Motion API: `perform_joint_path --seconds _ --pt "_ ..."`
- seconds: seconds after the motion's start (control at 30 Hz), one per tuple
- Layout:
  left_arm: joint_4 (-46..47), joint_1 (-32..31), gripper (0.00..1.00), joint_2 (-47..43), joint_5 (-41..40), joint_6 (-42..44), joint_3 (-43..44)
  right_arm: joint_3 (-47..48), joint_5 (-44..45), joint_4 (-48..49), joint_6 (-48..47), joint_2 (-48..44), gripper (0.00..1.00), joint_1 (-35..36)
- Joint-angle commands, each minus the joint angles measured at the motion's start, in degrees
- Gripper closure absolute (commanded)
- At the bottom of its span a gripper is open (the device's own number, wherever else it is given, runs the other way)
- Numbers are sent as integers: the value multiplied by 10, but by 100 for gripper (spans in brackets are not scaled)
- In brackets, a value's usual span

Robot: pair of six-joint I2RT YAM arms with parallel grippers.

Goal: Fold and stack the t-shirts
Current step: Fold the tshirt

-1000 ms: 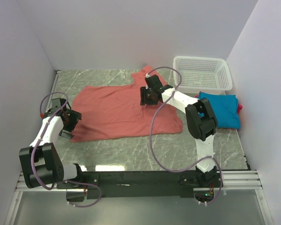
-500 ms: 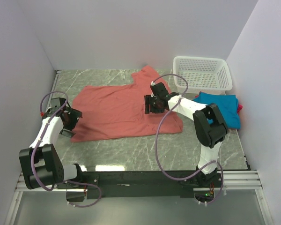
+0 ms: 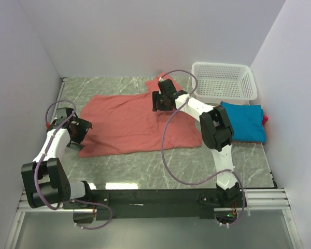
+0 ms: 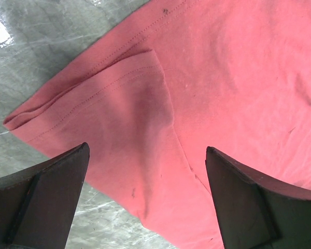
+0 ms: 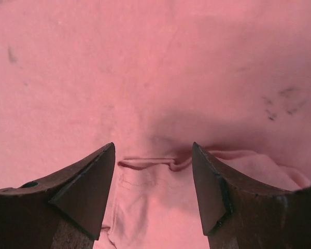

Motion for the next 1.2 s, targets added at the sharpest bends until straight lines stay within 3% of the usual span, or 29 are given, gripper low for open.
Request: perform_joint_path --seconds 0.0,0.17,0.33,0.6,0.8,0.93,1.17 --pt "20 -3 0 4 15 11 14 -3 46 -8 -5 -42 32 -3" --pt "51 -23 1 25 14 7 27 -155 89 8 26 -168 32 -17" --pt "89 -44 1 120 28 21 53 -344 82 47 78 -283 32 -27" --pt "57 -50 1 211 14 32 67 -503 24 70 134 -337 32 -56" --pt "20 -49 1 164 -36 28 16 -617 -2 52 195 -395 32 -56" --pt "-33 -50 1 103 -84 -6 -15 -701 -3 19 234 -505 32 -55" --pt "-93 -50 1 -9 -115 -23 -50 -736 -6 -33 252 -627 31 -53"
